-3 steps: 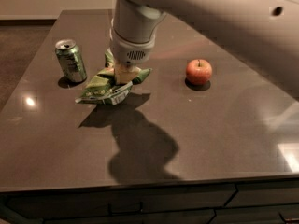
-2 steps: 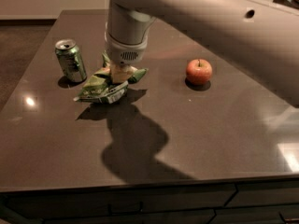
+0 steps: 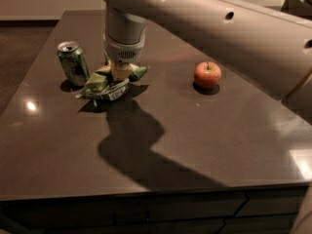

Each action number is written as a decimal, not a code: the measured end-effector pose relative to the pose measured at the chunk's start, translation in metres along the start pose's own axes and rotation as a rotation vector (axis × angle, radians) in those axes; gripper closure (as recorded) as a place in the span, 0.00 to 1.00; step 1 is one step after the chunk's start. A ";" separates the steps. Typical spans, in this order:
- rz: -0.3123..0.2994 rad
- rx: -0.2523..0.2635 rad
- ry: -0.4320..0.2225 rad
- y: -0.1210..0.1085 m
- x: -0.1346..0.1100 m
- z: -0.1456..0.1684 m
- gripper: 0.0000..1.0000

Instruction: Move green jalapeno chip bag near green can

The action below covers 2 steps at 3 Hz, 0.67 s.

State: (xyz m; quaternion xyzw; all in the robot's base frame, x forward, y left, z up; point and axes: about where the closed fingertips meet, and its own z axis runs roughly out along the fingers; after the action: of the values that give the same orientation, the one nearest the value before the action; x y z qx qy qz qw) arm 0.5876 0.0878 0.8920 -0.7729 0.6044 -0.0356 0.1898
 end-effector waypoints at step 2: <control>0.030 0.017 -0.029 -0.016 -0.003 0.004 0.05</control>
Offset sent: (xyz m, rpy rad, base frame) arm 0.0225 0.0071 0.0080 0.0984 0.0039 -0.0444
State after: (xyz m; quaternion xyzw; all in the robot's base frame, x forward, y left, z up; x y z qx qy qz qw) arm 0.6026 0.0946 0.8946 -0.7625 0.6129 -0.0265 0.2056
